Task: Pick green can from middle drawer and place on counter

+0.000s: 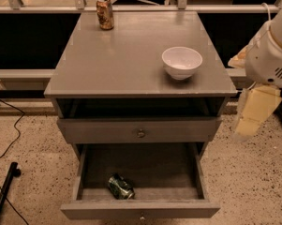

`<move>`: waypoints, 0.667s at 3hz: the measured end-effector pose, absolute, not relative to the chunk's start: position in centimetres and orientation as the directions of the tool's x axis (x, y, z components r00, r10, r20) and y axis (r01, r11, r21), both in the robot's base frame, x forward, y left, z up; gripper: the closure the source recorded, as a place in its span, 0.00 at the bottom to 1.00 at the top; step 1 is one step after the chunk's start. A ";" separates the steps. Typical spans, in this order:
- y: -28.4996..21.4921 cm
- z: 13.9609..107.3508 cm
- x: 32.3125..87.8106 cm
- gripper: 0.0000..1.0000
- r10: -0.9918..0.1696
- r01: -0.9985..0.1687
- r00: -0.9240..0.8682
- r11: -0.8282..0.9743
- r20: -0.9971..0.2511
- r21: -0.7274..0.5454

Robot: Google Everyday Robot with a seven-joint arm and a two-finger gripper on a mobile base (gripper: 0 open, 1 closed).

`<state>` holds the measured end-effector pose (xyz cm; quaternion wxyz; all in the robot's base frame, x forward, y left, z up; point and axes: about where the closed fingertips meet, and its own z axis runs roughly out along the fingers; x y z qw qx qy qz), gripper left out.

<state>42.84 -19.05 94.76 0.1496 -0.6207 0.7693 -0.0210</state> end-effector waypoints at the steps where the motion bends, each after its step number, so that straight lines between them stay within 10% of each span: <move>1: -19.0 94.5 42.9 0.00 -0.961 -0.947 -0.194 0.235 -0.196 -0.219; 2: -19.0 91.4 43.1 0.00 -0.939 -0.925 -0.280 0.319 -0.198 -0.205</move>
Offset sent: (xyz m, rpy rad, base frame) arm 0.0077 0.0009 -0.1105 0.0221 0.0727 -0.2907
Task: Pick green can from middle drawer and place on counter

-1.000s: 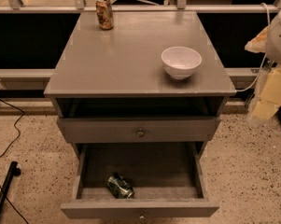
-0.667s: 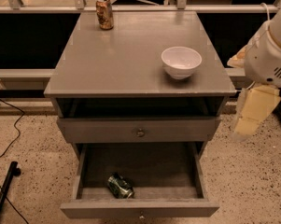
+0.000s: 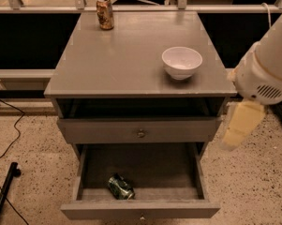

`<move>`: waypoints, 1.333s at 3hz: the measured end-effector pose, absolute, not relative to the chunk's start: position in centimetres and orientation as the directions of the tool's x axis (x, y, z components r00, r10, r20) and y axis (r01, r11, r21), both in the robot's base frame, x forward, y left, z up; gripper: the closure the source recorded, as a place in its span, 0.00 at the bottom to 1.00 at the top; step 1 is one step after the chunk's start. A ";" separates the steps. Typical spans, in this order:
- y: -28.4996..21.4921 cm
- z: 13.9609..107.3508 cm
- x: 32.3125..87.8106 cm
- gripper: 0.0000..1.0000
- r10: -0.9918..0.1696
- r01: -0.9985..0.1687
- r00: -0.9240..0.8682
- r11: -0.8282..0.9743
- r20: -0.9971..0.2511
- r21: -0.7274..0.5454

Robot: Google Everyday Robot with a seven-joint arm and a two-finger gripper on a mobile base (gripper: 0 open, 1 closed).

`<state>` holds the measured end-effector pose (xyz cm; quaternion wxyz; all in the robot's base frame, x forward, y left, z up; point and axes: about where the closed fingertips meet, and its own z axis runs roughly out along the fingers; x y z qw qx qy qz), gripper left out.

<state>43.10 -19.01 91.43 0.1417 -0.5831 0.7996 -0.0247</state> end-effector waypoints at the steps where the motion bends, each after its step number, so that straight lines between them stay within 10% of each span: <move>1: -19.7 86.6 42.4 0.00 -0.882 -0.862 -0.430 0.464 -0.192 -0.202; 4: -19.7 84.1 42.2 0.00 -0.838 -0.823 -0.511 0.541 -0.191 -0.171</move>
Offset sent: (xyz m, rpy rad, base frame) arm -0.0059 -0.0054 -0.0397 -0.0040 0.0030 -0.1356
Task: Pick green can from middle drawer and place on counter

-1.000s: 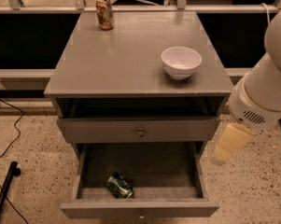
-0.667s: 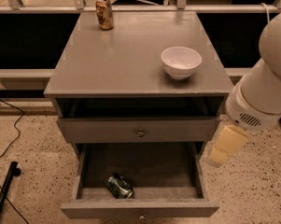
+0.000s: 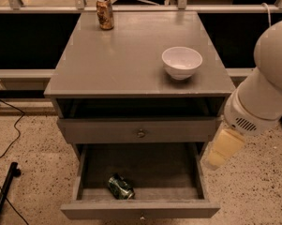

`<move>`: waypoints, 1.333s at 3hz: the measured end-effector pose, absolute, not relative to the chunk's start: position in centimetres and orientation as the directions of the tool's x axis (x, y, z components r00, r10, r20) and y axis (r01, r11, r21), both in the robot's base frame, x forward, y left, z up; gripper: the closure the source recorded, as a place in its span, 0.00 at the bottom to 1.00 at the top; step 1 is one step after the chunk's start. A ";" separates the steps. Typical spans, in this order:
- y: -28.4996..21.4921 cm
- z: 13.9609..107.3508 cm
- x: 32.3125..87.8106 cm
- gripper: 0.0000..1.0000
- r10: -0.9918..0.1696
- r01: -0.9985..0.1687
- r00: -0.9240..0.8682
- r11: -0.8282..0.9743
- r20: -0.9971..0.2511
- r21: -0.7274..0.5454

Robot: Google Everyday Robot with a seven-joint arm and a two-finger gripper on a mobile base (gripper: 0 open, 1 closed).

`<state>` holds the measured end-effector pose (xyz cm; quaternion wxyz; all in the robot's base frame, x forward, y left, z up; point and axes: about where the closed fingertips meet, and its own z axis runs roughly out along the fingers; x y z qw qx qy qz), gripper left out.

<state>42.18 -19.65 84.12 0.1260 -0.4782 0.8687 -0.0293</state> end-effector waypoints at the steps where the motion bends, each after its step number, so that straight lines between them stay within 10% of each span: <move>1: -19.5 81.0 41.8 0.00 -0.781 -0.766 -0.597 0.623 -0.185 -0.158; 4: -18.0 76.6 41.3 0.00 -0.650 -0.624 -0.738 0.760 -0.184 -0.182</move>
Offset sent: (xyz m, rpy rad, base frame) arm -0.0119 0.0187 -0.0857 -0.0209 -0.0220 -0.2627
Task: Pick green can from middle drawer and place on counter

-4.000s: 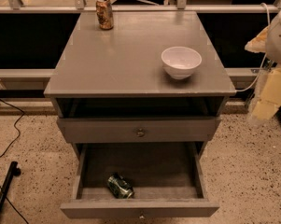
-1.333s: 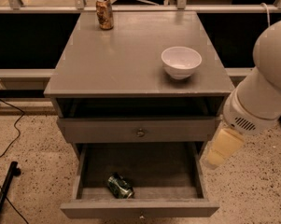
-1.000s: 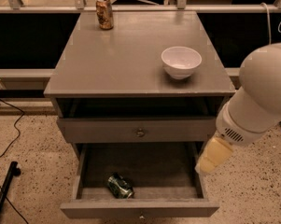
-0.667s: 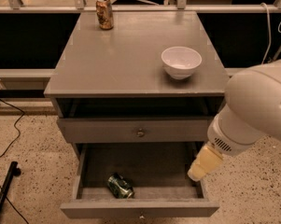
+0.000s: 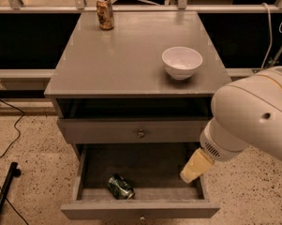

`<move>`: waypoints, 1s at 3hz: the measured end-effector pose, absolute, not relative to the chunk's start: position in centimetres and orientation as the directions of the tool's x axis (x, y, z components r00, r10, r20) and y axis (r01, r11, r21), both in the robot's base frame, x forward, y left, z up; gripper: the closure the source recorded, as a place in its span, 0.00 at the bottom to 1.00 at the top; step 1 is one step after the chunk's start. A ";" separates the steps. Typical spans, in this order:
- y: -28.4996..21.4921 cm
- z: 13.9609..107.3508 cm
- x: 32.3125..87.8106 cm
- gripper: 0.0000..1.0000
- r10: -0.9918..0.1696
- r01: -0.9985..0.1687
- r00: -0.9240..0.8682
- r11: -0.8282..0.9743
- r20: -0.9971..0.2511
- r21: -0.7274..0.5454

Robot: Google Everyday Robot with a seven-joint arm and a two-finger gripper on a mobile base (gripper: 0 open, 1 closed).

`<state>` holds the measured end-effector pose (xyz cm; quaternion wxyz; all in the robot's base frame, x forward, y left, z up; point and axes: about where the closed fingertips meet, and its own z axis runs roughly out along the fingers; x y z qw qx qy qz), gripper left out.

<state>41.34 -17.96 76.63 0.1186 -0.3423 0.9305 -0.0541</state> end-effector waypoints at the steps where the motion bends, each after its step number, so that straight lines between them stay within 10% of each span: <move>1: -17.7 76.5 41.4 0.00 -0.657 -0.637 -0.728 0.754 -0.199 -0.161; 3: -10.1 68.2 40.8 0.00 -0.564 -0.679 -0.692 0.721 -0.451 0.138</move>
Offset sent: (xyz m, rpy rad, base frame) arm 0.0151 0.0854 -0.0693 0.5887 -0.1049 0.0568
